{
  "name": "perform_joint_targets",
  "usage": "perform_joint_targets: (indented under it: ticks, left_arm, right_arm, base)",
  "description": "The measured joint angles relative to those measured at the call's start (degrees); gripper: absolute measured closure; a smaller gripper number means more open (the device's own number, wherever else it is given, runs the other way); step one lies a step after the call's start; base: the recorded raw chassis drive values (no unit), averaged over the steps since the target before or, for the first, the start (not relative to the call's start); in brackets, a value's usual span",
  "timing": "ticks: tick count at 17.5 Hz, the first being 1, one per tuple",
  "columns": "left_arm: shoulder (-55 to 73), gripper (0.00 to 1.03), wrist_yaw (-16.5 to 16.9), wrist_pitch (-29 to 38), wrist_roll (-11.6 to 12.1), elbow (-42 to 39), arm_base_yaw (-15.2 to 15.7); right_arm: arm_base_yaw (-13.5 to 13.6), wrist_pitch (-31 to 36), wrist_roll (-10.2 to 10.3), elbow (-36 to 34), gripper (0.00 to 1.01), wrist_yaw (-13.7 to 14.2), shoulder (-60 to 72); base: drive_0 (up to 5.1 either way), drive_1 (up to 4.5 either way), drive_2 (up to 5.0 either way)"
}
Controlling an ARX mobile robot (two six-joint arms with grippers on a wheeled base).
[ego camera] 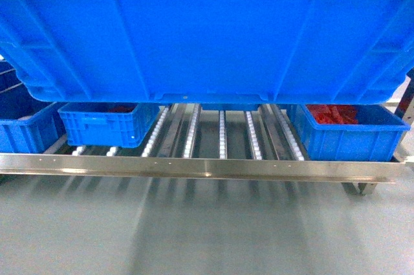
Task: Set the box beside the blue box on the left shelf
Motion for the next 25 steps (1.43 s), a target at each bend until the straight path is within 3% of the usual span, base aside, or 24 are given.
perform_joint_targets:
  ticks: [10, 25]
  left_arm:
    - [-0.2, 0.98, 0.0, 0.0, 0.0, 0.0, 0.0]
    - [-0.2, 0.98, -0.1, 0.1, 0.0, 0.0, 0.0]
  right_arm:
    - [0.0, 0.2, 0.1, 0.0, 0.94, -0.1, 0.1]
    - [0.0, 0.2, 0.1, 0.0, 0.94, -0.1, 0.1]
  base:
    - [-5.0, 2.44, 2.4]
    - [0.0, 0.00, 0.0]
